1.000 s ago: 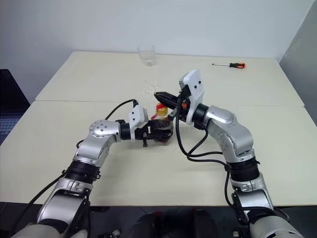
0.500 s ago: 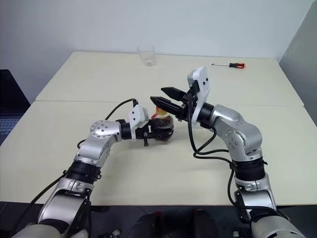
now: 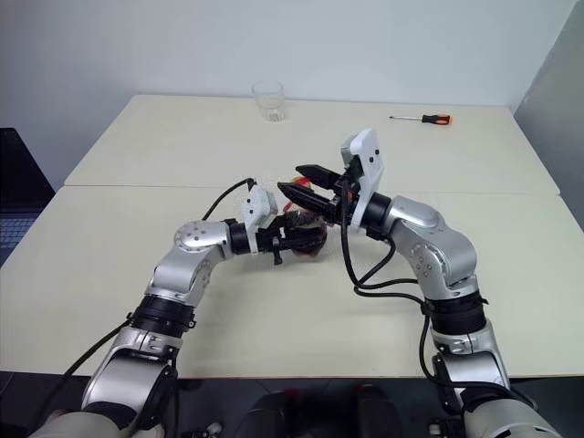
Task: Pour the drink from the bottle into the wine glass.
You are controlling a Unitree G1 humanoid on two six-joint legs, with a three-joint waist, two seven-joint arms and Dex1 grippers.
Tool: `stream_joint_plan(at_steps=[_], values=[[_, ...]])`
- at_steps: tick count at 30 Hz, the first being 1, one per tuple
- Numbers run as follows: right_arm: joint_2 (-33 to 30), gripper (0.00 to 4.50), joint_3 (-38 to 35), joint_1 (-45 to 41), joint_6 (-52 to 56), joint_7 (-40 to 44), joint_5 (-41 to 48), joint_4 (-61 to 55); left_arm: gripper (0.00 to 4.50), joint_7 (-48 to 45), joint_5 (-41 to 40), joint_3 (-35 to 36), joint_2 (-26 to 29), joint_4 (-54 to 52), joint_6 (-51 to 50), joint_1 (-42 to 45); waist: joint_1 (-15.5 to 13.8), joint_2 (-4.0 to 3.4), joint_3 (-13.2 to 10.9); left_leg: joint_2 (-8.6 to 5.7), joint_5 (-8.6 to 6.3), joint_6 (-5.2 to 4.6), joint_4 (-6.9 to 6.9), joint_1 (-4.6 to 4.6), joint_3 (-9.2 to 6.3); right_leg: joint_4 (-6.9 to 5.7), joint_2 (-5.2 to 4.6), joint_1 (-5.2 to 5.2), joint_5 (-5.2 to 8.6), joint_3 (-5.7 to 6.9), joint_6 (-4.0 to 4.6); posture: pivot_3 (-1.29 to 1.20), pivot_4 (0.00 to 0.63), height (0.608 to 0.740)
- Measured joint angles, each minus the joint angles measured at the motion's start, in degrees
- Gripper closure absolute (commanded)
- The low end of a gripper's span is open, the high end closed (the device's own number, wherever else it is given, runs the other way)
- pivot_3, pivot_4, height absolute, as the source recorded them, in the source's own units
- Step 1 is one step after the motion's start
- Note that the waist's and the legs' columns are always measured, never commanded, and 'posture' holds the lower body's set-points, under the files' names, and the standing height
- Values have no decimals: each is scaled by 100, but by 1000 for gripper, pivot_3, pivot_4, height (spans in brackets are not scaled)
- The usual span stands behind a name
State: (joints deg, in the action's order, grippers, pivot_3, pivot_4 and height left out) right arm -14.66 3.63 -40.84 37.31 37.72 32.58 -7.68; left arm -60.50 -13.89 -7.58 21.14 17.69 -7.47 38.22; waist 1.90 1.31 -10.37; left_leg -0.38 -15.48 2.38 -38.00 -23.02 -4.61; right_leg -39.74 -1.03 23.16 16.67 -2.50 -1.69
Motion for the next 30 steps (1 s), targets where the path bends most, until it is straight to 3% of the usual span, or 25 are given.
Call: stream_joint_plan(at_steps=[19, 30], values=[[47, 1840, -3, -9, -162, 94, -203, 138, 2950, -33, 2, 1, 5, -134, -59, -46, -1, 0, 0, 0, 1, 0, 0, 1, 1, -4, 0, 2, 0, 0, 0, 0, 150, 740], [64, 1798, -4, -21, -163, 109, -207, 138, 3364, -30, -67, 17, 0, -133, -70, -43, -1, 0, 0, 0, 1, -1, 0, 1, 0, -5, 0, 2, 0, 0, 0, 0, 150, 740]])
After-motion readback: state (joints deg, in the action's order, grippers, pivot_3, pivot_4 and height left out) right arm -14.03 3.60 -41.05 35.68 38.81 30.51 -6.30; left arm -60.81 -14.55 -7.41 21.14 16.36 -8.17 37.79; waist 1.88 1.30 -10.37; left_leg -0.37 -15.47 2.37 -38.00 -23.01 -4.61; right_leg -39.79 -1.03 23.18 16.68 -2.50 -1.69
